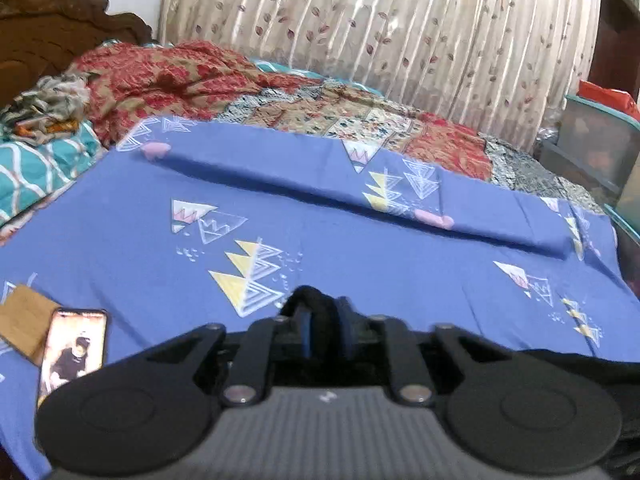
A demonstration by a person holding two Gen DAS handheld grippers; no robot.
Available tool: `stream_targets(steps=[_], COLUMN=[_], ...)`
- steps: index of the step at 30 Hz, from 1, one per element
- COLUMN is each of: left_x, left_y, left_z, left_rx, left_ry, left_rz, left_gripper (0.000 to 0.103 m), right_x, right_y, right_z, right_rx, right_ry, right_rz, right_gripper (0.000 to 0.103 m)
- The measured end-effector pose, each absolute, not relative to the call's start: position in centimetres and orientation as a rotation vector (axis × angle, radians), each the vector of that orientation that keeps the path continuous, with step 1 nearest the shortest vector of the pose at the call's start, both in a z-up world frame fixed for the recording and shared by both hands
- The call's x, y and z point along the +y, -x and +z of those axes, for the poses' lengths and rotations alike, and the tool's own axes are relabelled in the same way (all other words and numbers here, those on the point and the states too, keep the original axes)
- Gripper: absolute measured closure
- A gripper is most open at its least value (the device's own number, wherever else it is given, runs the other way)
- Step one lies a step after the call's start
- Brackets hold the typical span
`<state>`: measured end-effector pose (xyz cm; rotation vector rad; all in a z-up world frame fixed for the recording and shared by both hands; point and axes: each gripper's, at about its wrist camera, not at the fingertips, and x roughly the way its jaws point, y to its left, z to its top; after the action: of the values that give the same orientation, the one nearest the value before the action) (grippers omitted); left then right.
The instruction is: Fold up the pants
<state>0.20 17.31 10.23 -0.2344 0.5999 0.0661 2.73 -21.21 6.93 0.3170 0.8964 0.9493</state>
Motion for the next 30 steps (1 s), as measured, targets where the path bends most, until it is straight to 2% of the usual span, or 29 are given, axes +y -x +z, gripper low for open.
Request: stream_targets(steps=[1,2,3,4,6,10,13,14,15,16,17,20,23,25,27,30], left_x=[17.5,17.8,18.4,19.3,21.5,26.1,27.2,27.3,27.5,27.6,27.6,27.1,27.0,27.3,27.7,28.1], left_y=[-0.3,-0.2,0.3,1.2,3.2,7.0,9.1,9.5,9.7,10.1,10.4,9.9,9.5,9.1,9.1,9.6], left_z=[9.7,9.1,8.4,7.9,7.1,4.9,4.2,4.0,3.9,3.8,3.8,3.9,4.1,3.9,3.4,2.5], left_rx=[0.650,0.693,0.717,0.726,0.745,0.781,0.773,0.769,0.766,0.760,0.754,0.734,0.705,0.693,0.694,0.718], left_ry=[0.214,0.204,0.214,0.243,0.340,0.625,0.709,0.719,0.735,0.754,0.768,0.767,0.782,0.805,0.832,0.853], left_rz=[0.073,0.084,0.101,0.119,0.140,0.127,0.111,0.110,0.104,0.091,0.074,0.022,0.010,0.014,0.031,0.049], left_gripper=[0.052,0.044,0.041,0.041,0.039,0.039,0.039,0.039,0.039,0.039,0.039,0.039,0.039,0.039,0.039,0.039], right_x=[-19.9,-18.5,-17.7,-17.2,-16.2,-12.6,-8.8,-8.2,-7.1,-7.0,-6.8,-7.7,-7.5,-7.4,-6.9,-5.1], right_y=[-2.8,-2.7,-2.3,-2.2,-2.2,-2.6,-3.3,-3.2,-3.7,-4.2,-5.1,-6.7,-3.8,-0.8,1.1,4.5], right_z=[6.8,6.9,7.1,7.5,8.3,8.0,6.9,6.1,5.5,5.3,6.0,10.9,15.1,14.1,11.0,4.7], right_rx=[0.910,0.909,0.891,0.873,0.823,0.825,0.886,0.922,0.977,1.009,0.999,0.797,0.407,0.222,0.255,0.445], right_ry=[-0.270,-0.220,-0.194,-0.187,-0.174,-0.052,0.037,0.067,0.109,0.151,0.166,0.173,0.356,0.451,0.470,0.563], right_rz=[0.964,0.969,0.985,1.005,1.048,1.144,1.217,1.236,1.247,1.233,1.190,1.063,0.907,0.871,0.911,1.044], right_gripper=[0.071,0.071,0.066,0.047,0.022,0.019,0.020,0.023,0.064,0.093,0.095,0.095,0.095,0.094,0.093,0.094])
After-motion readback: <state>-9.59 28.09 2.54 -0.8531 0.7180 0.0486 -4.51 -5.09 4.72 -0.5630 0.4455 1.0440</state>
